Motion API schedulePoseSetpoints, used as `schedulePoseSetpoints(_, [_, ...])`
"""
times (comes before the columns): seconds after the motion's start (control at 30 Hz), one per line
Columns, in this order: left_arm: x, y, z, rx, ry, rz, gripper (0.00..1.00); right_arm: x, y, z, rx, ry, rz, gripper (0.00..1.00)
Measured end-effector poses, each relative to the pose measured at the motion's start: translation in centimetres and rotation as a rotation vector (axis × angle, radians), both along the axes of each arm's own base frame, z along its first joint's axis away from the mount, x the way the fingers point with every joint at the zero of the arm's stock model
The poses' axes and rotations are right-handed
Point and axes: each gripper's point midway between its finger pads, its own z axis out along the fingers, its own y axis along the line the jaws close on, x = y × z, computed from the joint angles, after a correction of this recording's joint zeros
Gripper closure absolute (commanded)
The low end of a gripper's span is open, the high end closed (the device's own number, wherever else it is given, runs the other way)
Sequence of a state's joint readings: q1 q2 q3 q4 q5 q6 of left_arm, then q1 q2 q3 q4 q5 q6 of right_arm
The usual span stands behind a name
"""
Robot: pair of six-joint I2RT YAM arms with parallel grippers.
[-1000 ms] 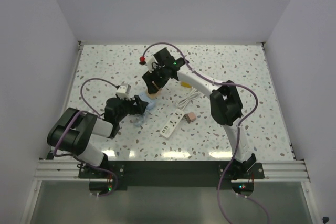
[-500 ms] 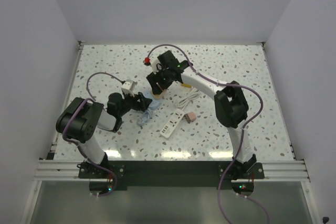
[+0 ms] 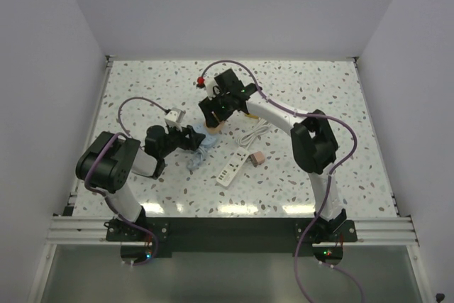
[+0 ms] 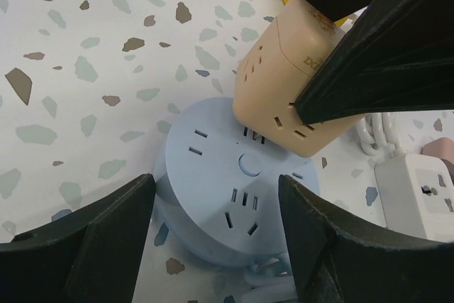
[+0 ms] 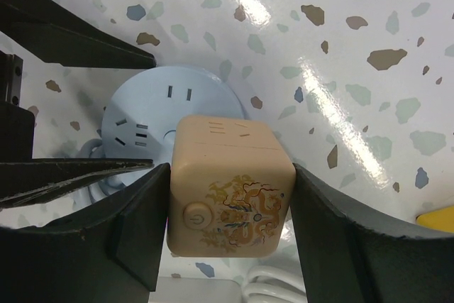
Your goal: Insert the plug
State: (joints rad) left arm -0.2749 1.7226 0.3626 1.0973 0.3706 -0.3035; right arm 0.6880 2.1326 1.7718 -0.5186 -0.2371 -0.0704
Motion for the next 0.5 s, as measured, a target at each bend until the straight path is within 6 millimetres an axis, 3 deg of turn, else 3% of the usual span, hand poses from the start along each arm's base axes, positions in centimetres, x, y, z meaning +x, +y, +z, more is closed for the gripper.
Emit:
schedulePoseSetpoints(0.4, [0.5, 0.2, -0.3, 0.013, 0.003, 0.016, 0.36, 0.5, 0.9, -0.1, 0.052, -0.02, -0.008, 1.0])
schedulePoseSetpoints(0.5, [0.5, 0.0, -0.4, 0.01, 0.005, 0.006, 0.37, 0.3, 0.8, -1.1, 0.048, -0.011, -0.011, 1.0])
